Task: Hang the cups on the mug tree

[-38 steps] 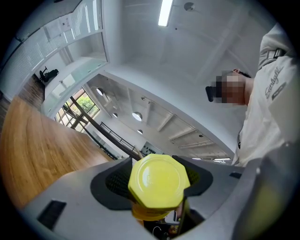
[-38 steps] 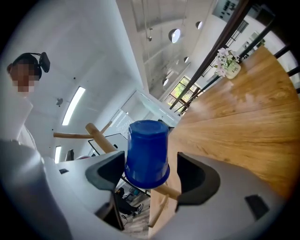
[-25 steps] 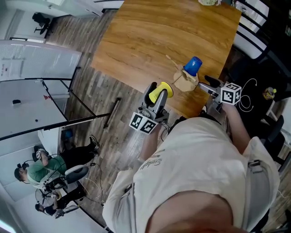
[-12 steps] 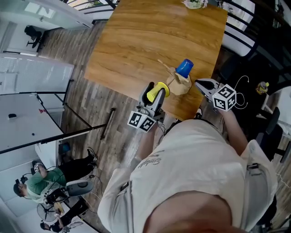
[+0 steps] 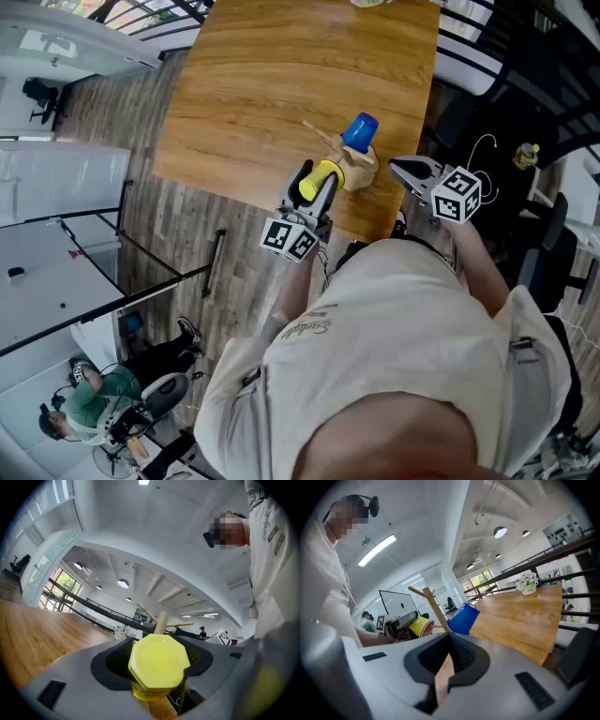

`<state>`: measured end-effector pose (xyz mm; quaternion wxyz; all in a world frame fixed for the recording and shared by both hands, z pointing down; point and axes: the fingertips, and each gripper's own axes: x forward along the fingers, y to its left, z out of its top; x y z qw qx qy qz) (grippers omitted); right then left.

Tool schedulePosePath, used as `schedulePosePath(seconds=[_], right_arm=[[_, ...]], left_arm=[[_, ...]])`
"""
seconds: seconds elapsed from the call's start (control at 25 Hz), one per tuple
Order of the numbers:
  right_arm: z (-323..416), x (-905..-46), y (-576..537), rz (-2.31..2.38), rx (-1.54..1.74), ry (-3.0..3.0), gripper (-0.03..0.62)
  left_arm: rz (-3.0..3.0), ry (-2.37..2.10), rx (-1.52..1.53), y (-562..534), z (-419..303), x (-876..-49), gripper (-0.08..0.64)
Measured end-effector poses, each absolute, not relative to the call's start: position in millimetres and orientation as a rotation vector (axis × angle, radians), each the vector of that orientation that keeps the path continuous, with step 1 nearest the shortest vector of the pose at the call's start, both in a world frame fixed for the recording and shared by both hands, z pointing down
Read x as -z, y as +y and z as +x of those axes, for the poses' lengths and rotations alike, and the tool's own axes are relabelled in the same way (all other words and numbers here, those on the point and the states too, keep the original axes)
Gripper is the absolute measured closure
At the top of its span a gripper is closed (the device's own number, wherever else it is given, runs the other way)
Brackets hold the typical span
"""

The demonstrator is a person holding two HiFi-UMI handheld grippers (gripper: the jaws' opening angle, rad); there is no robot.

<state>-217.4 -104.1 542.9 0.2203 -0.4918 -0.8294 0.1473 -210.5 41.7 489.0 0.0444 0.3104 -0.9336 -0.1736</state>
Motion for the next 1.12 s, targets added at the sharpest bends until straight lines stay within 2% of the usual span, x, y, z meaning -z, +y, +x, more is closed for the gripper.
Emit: schedulePosePath(seconds=[0.4,1.12], right_arm=[[-208,-550,-115,-1.309,-0.381,-2.302,0.598],[-194,-556,-110,-1.18,-0.476,-2.342,0.598]], left_arm=[[0.991,-2.847,0.462,33,-222,-509,0.287],[1.137,-2.756,0.556,26,-211,-537,0.287]])
